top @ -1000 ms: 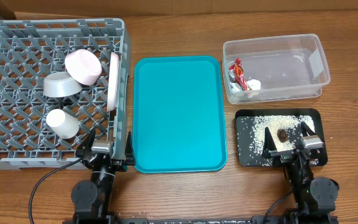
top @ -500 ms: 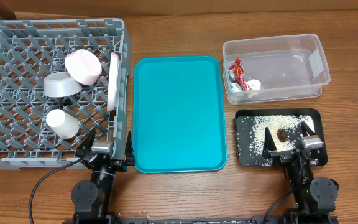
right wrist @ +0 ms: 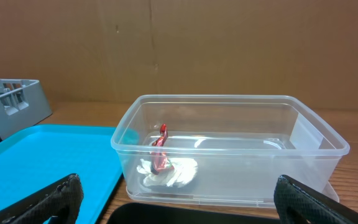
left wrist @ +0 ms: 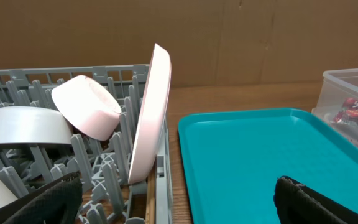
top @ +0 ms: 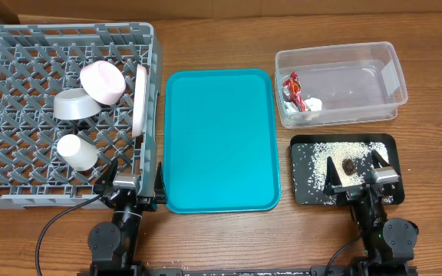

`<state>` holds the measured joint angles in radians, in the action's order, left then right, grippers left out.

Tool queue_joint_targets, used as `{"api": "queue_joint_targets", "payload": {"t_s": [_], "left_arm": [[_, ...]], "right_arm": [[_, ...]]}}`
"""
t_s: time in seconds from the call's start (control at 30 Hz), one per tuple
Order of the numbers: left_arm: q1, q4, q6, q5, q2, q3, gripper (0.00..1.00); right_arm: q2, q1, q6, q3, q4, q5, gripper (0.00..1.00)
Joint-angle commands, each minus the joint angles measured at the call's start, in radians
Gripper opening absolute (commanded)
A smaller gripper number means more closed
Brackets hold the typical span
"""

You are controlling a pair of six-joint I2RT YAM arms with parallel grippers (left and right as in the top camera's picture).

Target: Sort waste into correct bins and load items into the dishwasher

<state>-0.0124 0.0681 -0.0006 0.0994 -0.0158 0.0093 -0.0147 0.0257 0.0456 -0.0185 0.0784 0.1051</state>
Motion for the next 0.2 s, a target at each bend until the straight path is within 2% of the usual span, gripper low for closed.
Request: {"api": "queue_joint_targets", "payload": {"t_s": [0.0,0.17], "left_arm": [[0.007,0.003,-0.006,-0.013,0.003,-0.004,1.0],[0.007,0.003,-0.006,-0.013,0.003,-0.004,1.0]], "right_arm": [[0.012,-0.006,0.004,0.01,-0.005,0.004,1.0],[0.012,-0.006,0.004,0.01,-0.005,0.005,1.0]]}}
